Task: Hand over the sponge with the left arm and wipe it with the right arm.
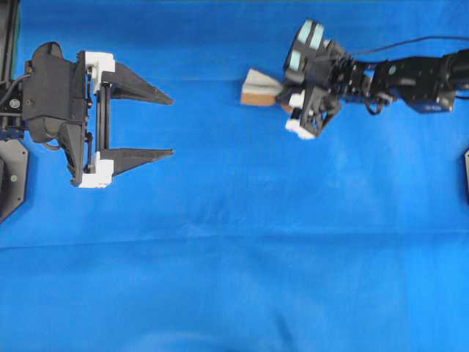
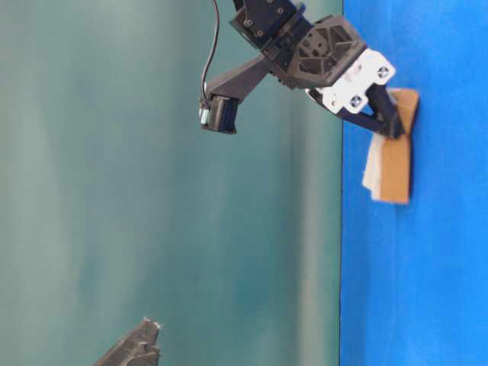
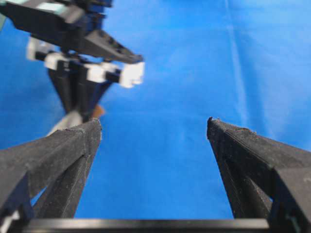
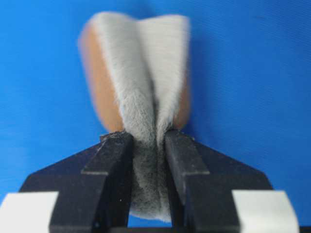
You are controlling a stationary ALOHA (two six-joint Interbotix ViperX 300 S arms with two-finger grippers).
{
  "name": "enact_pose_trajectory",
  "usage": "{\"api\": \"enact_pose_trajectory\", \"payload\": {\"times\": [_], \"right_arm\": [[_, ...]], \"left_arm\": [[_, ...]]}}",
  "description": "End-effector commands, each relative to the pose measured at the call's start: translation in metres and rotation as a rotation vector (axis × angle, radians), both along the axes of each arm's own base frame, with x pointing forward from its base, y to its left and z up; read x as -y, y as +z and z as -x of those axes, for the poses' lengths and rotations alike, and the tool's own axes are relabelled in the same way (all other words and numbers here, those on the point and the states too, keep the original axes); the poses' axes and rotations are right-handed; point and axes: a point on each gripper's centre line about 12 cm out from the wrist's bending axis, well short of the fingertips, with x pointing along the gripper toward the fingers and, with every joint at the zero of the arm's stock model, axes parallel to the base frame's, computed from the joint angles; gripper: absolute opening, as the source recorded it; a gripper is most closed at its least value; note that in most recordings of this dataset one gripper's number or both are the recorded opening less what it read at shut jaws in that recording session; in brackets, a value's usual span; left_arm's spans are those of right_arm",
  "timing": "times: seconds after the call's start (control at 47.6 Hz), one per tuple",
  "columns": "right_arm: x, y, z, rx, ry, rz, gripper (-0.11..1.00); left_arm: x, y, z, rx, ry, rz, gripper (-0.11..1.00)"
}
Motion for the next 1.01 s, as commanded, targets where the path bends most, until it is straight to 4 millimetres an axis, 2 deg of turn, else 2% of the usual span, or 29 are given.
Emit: {"api": "enact_pose_trajectory", "payload": {"times": [0.0, 0.147, 0.294, 0.378, 0.483, 0.588, 0.714, 0.987], "right_arm": [[-0.031, 0.008, -0.012, 0.028, 0.073, -0.003, 0.26], [-0.081, 0.005, -0.022, 0.023, 0.176, -0.032, 0.26], [-0.13, 0.003, -0.022, 0.001, 0.269, -0.068, 0.26], [-0.149, 0.002, -0.021, -0.014, 0.301, -0.086, 0.26], [-0.16, 0.003, -0.022, -0.012, 0.311, -0.101, 0.26], [-0.153, 0.004, -0.023, -0.007, 0.296, -0.1, 0.26], [-0.13, 0.003, -0.021, -0.016, 0.249, -0.087, 0.26], [-0.033, 0.006, -0.004, -0.018, 0.06, -0.028, 0.25]], "left_arm": [[0.0, 0.005, -0.001, 0.017, -0.001, 0.001, 0.88], [0.0, 0.006, -0.001, 0.018, -0.001, 0.0, 0.88], [0.0, 0.006, -0.001, 0.022, -0.001, 0.0, 0.88], [0.0, 0.006, -0.001, 0.022, -0.001, 0.0, 0.88], [0.0, 0.006, -0.001, 0.023, -0.001, 0.0, 0.88], [0.0, 0.006, -0.001, 0.023, -0.001, 0.0, 0.88], [0.0, 0.006, -0.001, 0.023, 0.0, 0.002, 0.88], [0.0, 0.006, -0.001, 0.023, 0.0, 0.002, 0.88]]}}
